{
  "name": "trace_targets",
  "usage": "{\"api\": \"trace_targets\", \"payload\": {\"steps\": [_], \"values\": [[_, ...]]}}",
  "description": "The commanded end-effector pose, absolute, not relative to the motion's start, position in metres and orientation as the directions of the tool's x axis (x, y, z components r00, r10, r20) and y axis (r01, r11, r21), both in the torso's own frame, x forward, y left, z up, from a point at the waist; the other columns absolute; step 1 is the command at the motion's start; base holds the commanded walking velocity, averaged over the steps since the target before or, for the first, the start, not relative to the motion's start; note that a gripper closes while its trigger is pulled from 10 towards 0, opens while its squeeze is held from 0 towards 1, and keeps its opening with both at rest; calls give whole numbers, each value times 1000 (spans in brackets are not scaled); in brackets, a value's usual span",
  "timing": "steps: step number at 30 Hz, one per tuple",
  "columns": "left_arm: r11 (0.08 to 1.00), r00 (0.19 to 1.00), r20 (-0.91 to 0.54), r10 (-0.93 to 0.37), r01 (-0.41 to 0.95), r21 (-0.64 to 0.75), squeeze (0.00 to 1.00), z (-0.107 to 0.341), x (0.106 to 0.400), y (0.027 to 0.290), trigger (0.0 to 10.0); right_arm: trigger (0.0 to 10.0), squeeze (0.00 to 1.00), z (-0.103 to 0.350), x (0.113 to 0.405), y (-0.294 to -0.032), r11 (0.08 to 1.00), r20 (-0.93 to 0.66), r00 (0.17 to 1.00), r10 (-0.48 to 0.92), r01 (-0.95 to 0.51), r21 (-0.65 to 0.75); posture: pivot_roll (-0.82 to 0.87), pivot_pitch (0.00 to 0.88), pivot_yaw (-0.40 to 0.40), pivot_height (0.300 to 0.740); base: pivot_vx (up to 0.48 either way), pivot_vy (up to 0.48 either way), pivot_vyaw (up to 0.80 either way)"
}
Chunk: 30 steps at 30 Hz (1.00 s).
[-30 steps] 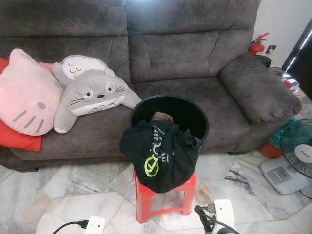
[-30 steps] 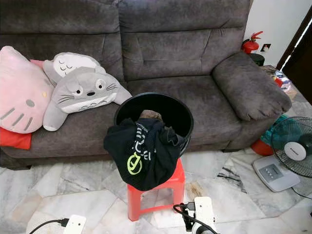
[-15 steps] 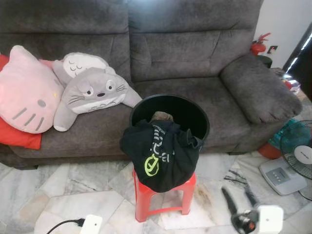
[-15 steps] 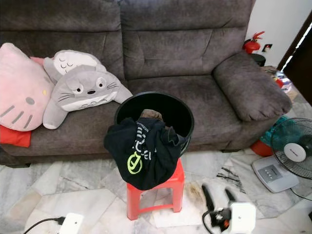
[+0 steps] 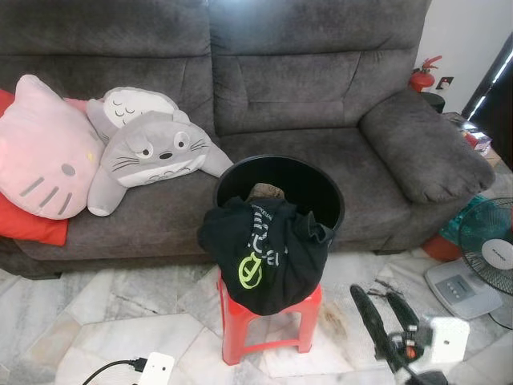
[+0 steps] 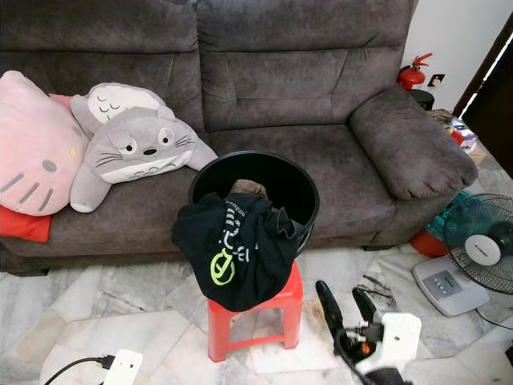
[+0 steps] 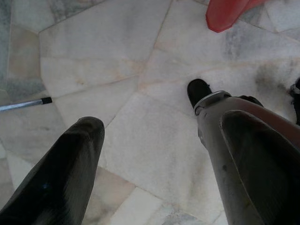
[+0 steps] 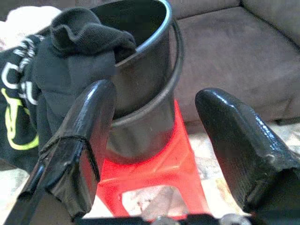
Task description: Hang hanger
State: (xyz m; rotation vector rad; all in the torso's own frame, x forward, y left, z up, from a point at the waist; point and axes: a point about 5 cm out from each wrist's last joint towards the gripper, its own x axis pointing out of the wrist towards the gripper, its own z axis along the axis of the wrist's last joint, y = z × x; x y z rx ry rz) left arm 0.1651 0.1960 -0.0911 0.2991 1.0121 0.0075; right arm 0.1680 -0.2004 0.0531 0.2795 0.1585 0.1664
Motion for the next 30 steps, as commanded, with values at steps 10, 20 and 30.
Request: {"api": "trace_targets", "payload": {"steps": [10,20,30], "values": [[956,522,-839,153,137,260,0,-93,160,197,10000,10000,0,43,183,-186,851,-190,878,439,-339,401,-163,0,-15,740,0,0,0],[955,518,-842,149,146,259,0,-94,158,196,10000,10000,0,30,196,-190,886,-254,875,413,-321,336,-169,0,-8,740,0,0,0],[955,521,-840,154,138,261,0,-94,159,196,10000,10000,0,34,225,-186,887,-219,885,411,-334,318,-163,7,-8,740,0,0,0]]}}
